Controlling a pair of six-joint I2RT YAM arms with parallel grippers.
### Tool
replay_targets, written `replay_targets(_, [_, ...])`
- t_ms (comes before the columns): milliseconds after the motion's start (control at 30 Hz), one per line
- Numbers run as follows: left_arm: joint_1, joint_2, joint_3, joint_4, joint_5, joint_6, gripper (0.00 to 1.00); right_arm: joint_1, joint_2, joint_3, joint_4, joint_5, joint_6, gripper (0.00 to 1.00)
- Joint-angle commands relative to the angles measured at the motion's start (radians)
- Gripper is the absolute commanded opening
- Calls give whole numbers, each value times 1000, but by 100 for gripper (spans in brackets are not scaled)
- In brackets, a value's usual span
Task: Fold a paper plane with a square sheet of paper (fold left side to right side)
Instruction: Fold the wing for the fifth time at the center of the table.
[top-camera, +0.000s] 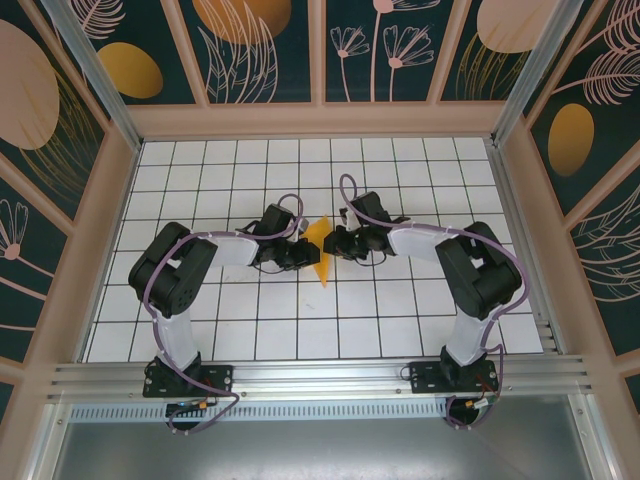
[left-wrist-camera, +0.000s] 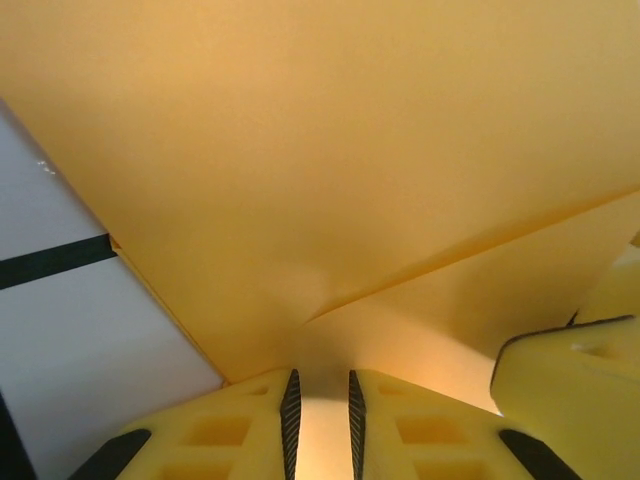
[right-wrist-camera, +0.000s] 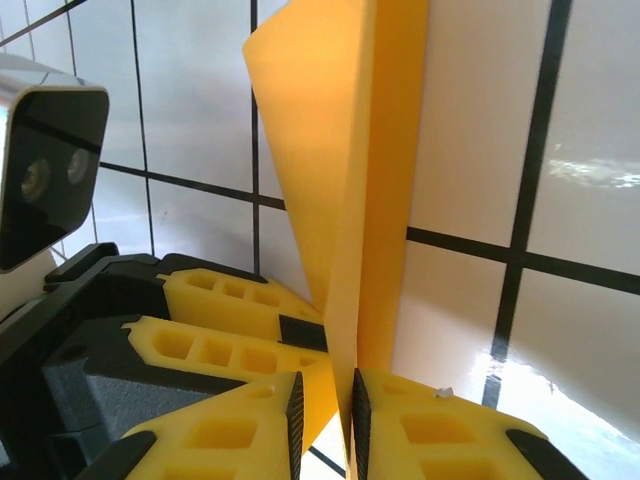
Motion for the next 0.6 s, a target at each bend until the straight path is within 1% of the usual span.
replay_targets(0, [-8, 50, 5, -8, -76, 32, 24, 17, -34, 12, -67, 41, -8, 24])
replay_targets(333, [-7, 47, 6, -16, -85, 35, 22, 71, -58, -76, 27, 30, 67, 24])
replay_targets(567, [-8, 48, 6, -25, -92, 38, 22, 121, -75, -101, -1, 89, 83, 23])
